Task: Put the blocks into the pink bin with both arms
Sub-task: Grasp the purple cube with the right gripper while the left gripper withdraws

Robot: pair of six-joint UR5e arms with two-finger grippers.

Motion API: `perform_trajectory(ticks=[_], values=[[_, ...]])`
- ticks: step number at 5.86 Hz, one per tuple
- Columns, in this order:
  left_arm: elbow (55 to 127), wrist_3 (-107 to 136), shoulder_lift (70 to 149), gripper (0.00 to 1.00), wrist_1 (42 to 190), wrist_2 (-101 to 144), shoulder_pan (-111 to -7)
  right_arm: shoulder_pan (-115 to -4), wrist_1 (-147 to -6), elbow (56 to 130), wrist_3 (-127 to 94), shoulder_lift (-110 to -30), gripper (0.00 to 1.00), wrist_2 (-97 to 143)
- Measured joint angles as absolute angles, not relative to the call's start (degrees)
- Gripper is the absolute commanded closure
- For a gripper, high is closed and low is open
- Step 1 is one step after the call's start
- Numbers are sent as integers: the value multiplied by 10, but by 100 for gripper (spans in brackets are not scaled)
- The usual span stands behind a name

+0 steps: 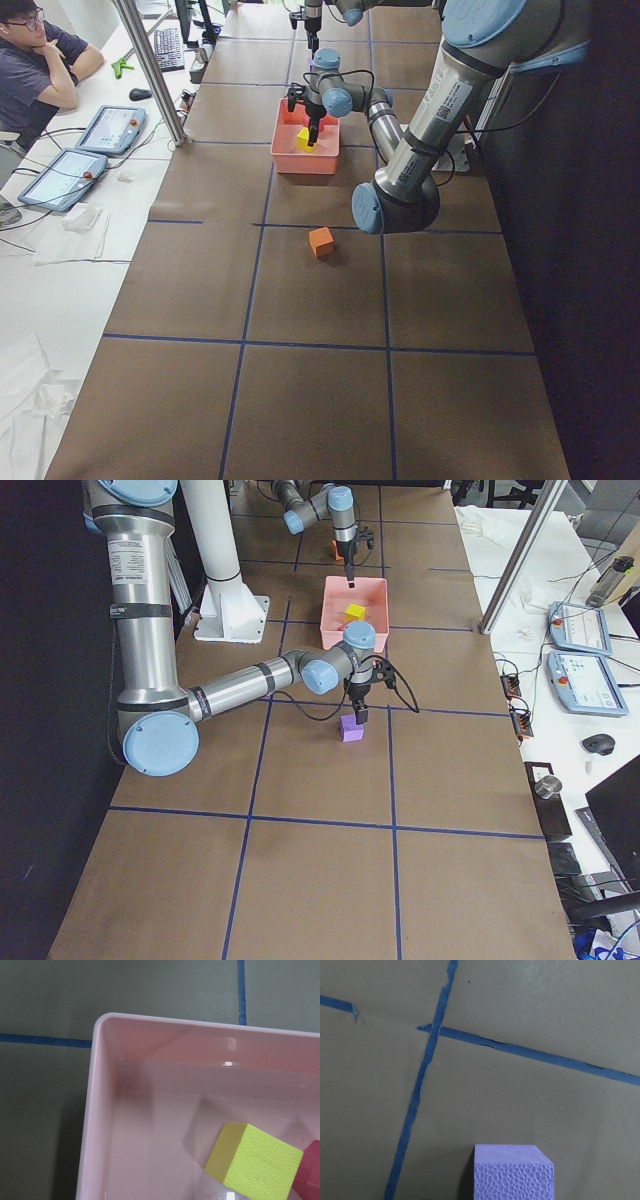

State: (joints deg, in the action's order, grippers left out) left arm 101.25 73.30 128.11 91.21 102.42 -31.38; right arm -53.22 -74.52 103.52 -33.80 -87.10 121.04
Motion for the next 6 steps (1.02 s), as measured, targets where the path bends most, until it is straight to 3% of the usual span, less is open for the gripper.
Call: perform_trajectory(ticks=[2, 3, 4, 6], values=[[1012, 733, 1280, 0, 912, 1023, -313, -505, -737, 999, -343, -872, 5, 1189], [1013, 733, 1279, 0, 912, 1023, -313, -493, -736, 979, -343, -868, 53, 1179], [1012, 733, 1279, 0, 912, 1022, -313, -488, -736, 970, -344, -863, 73, 1176], [1015, 732, 1279, 0, 912, 1023, -313, -489, -740, 984, -347, -856, 74, 1184]])
